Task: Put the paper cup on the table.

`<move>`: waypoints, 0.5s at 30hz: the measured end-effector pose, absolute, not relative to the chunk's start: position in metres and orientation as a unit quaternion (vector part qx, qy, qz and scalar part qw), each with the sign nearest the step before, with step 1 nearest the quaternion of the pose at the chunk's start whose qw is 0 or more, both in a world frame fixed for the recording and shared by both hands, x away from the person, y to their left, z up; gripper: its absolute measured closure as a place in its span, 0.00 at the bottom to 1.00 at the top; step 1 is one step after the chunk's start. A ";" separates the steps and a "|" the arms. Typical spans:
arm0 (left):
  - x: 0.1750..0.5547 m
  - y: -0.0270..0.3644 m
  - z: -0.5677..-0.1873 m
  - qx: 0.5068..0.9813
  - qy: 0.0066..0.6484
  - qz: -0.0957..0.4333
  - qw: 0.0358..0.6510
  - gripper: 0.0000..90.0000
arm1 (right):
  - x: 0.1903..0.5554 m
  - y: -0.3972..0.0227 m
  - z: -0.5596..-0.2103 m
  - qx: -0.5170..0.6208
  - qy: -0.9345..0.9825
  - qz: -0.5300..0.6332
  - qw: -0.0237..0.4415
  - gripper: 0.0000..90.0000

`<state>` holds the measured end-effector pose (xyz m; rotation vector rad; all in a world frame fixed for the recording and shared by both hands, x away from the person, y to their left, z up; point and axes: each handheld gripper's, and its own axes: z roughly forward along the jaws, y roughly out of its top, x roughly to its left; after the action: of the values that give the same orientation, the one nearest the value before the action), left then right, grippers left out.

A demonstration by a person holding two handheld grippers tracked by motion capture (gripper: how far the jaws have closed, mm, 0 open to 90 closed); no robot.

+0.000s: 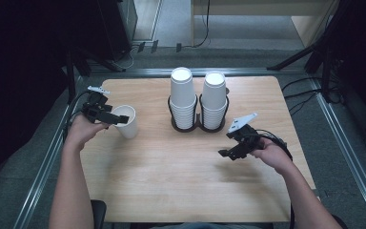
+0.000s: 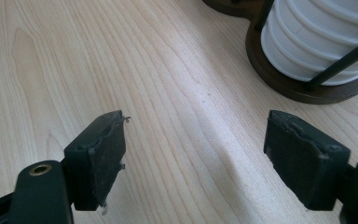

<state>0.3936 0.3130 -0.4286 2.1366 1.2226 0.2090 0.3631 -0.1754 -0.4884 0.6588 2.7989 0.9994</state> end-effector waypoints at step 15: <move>0.383 0.313 -0.397 0.804 0.475 0.078 0.349 0.00 | 0.362 -0.175 -0.489 0.213 0.920 0.326 0.047 0.23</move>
<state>0.3832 0.3133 -0.3973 2.0840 1.2297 0.2023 0.3624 -0.1749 -0.4889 0.6499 2.8060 0.9961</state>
